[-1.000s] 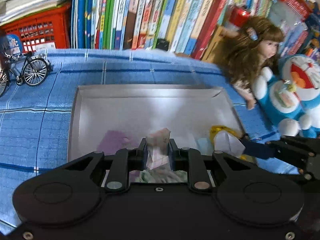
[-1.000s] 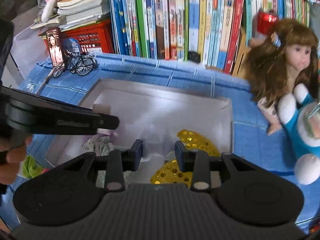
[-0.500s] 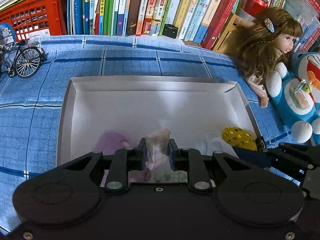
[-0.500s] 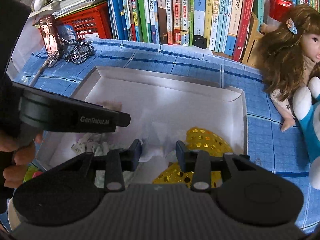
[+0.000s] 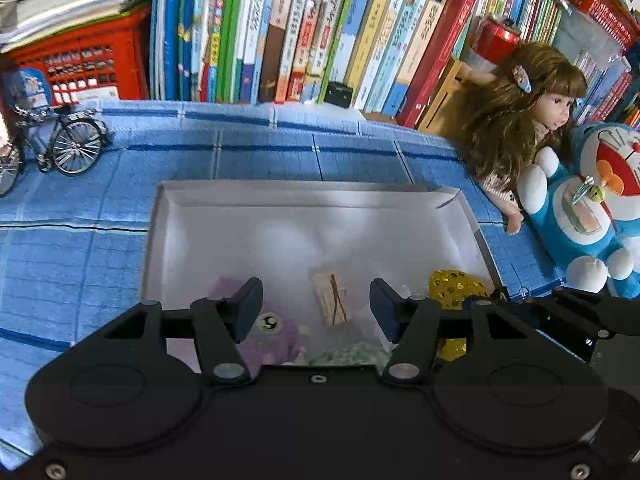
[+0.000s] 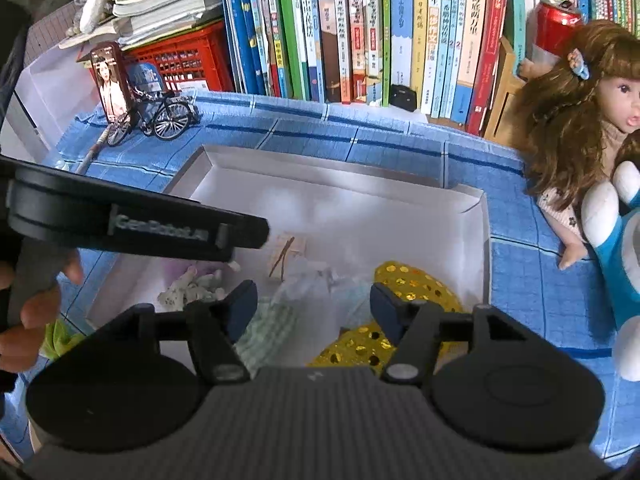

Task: Organize soft objects
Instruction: 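Open the left tool over the tray while the right tool releases the paper, then move both tools back toward the foam block and floral pouch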

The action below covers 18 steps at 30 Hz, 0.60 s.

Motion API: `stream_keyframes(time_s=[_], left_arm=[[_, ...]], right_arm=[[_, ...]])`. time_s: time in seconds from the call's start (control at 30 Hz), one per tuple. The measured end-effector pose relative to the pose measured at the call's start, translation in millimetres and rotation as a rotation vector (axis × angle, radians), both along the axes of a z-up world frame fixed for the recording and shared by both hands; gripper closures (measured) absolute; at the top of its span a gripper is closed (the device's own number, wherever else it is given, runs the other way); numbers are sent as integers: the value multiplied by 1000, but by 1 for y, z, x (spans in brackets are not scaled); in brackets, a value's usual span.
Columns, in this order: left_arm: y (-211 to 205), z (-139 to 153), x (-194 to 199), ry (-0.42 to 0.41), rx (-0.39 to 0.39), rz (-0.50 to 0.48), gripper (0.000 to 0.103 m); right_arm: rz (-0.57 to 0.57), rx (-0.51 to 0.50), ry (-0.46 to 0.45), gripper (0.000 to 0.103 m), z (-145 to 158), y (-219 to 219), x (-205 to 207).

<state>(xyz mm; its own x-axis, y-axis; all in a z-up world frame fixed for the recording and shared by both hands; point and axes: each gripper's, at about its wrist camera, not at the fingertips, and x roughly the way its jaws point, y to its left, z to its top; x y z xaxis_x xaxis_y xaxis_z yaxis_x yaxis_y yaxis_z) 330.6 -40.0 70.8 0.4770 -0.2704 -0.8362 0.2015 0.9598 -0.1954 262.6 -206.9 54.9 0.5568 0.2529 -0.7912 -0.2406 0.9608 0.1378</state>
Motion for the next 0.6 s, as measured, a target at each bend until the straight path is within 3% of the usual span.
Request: stream_keyframes(time_s=[0.17,0.33,0.6], left_arm=[[9,21,-18,-70,8,-8,45],[13,43,-47,-185,46,-28,28],[20,65,-98,-298,63,-43,25]], right_arm=[[6,23,-47,24,14,-6,-15],[17,30,-125,21,35,-12,-39],[28,33,-248,18,62,-21,-82]])
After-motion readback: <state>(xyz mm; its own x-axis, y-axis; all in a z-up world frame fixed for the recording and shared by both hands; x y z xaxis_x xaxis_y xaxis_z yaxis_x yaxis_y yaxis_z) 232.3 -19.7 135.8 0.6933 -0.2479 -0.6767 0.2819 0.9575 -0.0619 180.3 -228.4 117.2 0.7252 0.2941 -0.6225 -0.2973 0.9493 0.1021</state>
